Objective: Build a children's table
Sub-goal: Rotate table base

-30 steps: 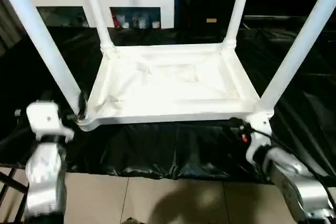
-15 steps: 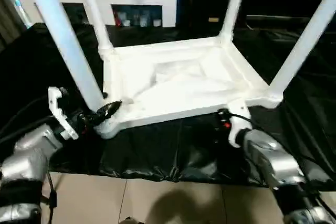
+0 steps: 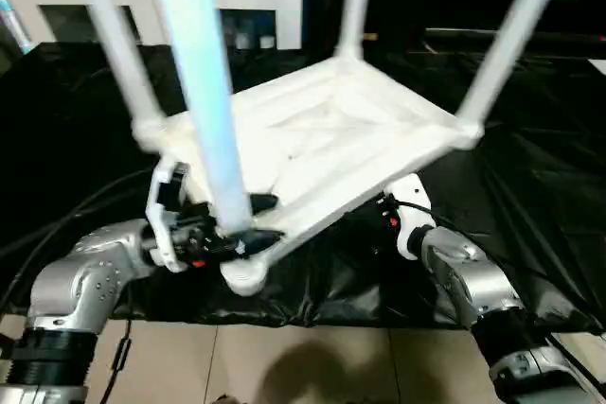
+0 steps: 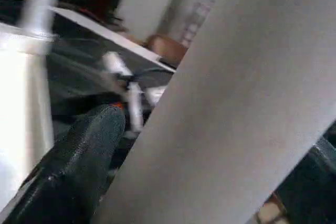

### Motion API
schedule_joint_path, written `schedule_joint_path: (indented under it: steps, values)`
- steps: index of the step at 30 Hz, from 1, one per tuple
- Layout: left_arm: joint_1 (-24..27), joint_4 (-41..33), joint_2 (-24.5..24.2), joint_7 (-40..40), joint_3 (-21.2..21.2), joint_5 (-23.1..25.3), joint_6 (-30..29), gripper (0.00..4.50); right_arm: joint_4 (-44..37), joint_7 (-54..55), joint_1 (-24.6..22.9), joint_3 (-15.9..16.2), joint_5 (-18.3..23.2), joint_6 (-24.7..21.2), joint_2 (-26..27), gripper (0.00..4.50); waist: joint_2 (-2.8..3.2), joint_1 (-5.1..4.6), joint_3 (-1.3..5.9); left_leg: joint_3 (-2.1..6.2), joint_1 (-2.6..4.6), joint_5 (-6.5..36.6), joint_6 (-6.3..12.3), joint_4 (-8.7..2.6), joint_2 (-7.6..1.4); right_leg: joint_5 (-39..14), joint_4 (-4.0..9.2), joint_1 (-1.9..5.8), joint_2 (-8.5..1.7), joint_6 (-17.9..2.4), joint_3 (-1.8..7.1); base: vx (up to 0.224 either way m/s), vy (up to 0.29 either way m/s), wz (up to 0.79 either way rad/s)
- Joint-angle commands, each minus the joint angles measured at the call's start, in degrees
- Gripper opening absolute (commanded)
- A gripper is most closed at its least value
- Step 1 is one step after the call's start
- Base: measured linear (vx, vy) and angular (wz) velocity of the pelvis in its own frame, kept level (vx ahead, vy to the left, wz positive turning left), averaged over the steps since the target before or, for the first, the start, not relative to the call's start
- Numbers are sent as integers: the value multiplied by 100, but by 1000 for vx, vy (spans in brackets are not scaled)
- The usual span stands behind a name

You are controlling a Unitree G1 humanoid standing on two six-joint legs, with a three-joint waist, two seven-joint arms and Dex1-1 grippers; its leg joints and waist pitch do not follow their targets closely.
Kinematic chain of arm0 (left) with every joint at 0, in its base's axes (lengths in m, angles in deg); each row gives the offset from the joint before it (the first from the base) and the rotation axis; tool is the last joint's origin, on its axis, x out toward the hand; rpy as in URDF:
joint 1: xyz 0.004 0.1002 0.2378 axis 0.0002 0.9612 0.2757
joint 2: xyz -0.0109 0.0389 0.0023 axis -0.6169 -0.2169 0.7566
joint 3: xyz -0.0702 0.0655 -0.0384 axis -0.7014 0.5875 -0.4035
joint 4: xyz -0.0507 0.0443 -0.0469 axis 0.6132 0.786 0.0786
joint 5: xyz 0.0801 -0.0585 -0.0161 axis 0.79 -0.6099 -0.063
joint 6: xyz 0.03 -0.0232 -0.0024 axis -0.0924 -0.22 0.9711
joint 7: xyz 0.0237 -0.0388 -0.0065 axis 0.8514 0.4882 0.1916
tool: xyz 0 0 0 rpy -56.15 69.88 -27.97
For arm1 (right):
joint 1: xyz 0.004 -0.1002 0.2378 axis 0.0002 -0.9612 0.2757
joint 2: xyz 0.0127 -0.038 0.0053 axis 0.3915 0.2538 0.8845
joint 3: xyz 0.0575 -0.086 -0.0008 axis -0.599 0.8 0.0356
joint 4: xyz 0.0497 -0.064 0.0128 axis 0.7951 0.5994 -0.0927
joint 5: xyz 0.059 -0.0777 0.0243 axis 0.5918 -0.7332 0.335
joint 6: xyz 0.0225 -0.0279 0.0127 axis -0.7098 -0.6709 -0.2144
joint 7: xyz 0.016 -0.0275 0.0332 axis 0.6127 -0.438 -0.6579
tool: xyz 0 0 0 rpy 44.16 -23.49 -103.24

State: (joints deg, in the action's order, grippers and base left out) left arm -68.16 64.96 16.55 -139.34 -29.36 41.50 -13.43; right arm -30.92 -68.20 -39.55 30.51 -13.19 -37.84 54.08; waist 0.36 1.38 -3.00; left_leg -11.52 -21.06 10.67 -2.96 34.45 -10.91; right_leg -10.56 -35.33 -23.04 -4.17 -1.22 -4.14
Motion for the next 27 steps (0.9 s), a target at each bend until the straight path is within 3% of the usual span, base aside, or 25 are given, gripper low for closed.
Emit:
schedule_joint_path:
  steps: [1,5,12,17,23,27]
  values:
    - [-53,-322,88,-89,289,-180,-142,446,99,-117,241,175,-29,196,244,450,-3,26,331,137,34,1229,-42,-430,-221,-1479,428,309,-404,-1182,316,0,0,0]
    - [-142,-474,245,-23,459,-256,-301,446,510,-245,501,198,-67,379,422,450,-4,-23,327,144,42,1273,-48,-426,-217,-1557,437,298,-395,-1190,323,0,0,0]
    - [-333,-431,524,49,688,-144,-333,446,1235,-398,838,116,-188,763,654,450,-2,-81,350,127,52,1166,48,-397,-218,-1191,408,301,-382,-1362,327,0,0,0]
    - [-524,-127,669,197,653,86,-39,446,1454,-237,898,82,-306,947,633,450,14,-63,350,126,75,1175,54,-404,-225,-1093,408,292,-365,-1385,322,0,0,0]
    - [-845,471,679,456,411,435,524,446,1573,-203,934,-198,-223,1166,352,450,-35,-49,358,124,63,1156,71,-392,-210,-1203,415,309,-373,-1279,329,0,0,0]
    - [-1115,830,761,542,410,650,823,446,1426,-596,842,-287,-136,1228,75,450,-32,39,357,108,90,1153,143,-379,-217,-1206,423,299,-369,-1270,329,0,0,0]
